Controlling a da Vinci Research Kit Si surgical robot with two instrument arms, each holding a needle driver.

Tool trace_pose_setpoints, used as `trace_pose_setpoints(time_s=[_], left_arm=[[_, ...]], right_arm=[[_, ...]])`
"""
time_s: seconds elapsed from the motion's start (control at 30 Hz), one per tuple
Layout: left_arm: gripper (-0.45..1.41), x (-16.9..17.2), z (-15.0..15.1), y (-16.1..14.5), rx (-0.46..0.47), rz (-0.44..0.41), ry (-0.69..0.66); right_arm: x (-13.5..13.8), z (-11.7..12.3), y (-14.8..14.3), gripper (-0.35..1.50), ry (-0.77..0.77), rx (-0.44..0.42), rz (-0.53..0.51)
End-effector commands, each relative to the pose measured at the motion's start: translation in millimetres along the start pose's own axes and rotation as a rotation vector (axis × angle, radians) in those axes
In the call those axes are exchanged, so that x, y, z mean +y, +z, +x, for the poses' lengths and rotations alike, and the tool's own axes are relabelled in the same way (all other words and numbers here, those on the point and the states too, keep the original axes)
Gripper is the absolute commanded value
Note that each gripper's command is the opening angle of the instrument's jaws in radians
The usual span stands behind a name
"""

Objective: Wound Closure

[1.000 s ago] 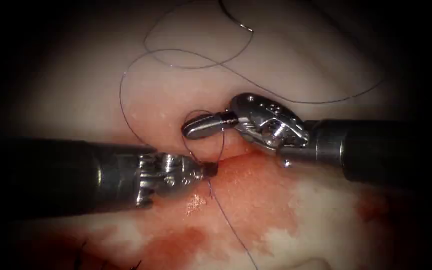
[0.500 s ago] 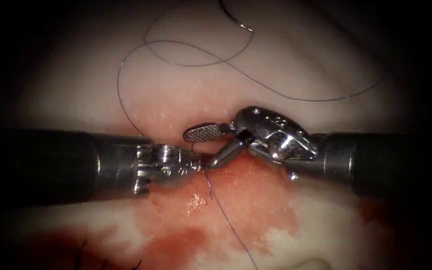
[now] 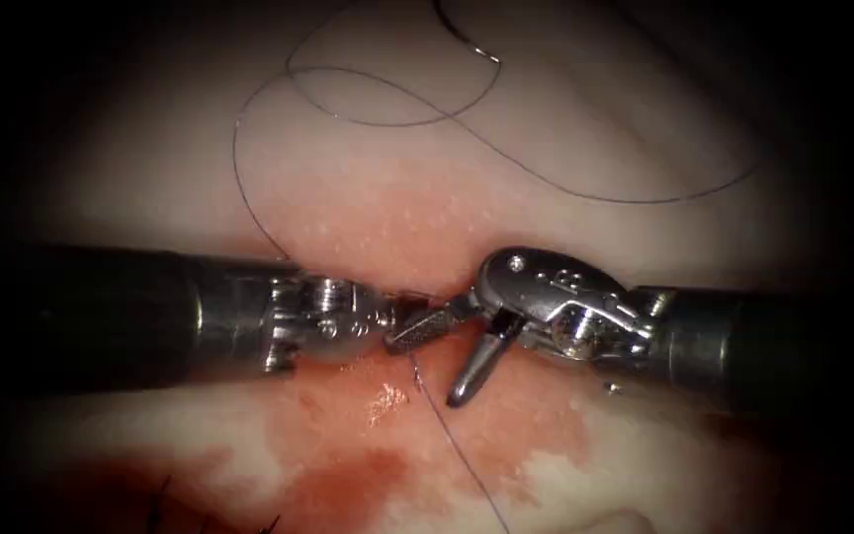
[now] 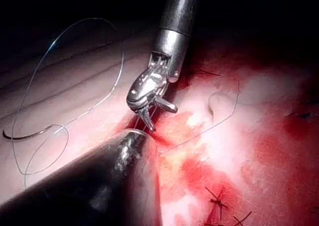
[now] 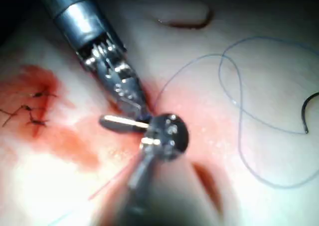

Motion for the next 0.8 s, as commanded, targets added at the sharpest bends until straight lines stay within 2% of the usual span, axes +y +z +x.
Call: trace_pose_setpoints(time_s=[0.03,0.33,0.53,0.7,0.8], left_arm=[[-0.45,0.0,0.2,0.7,0.001,0.000,0.001],[-0.45,0.7,0.5,0.4,0.003,-0.001,0.010],[-0.45,1.0,0.6,0.1,0.004,-0.001,0.012],[-0.45,1.0,0.4,0.1,0.004,0.002,0.015],[-0.45,1.1,0.1,0.0,0.001,0.004,0.017]], right_arm=[[0.6,-0.2,0.7,0.59,-0.046,-0.042,0.032],[0.6,-1.2,1.1,0.49,-0.112,-0.274,0.185],[0.1,-3.7,1.2,0.51,-0.134,-0.424,0.287],[-0.3,-5.1,1.2,0.51,-0.167,-0.491,0.347],[-0.5,-5.3,1.1,0.46,-0.176,-0.504,0.359]])
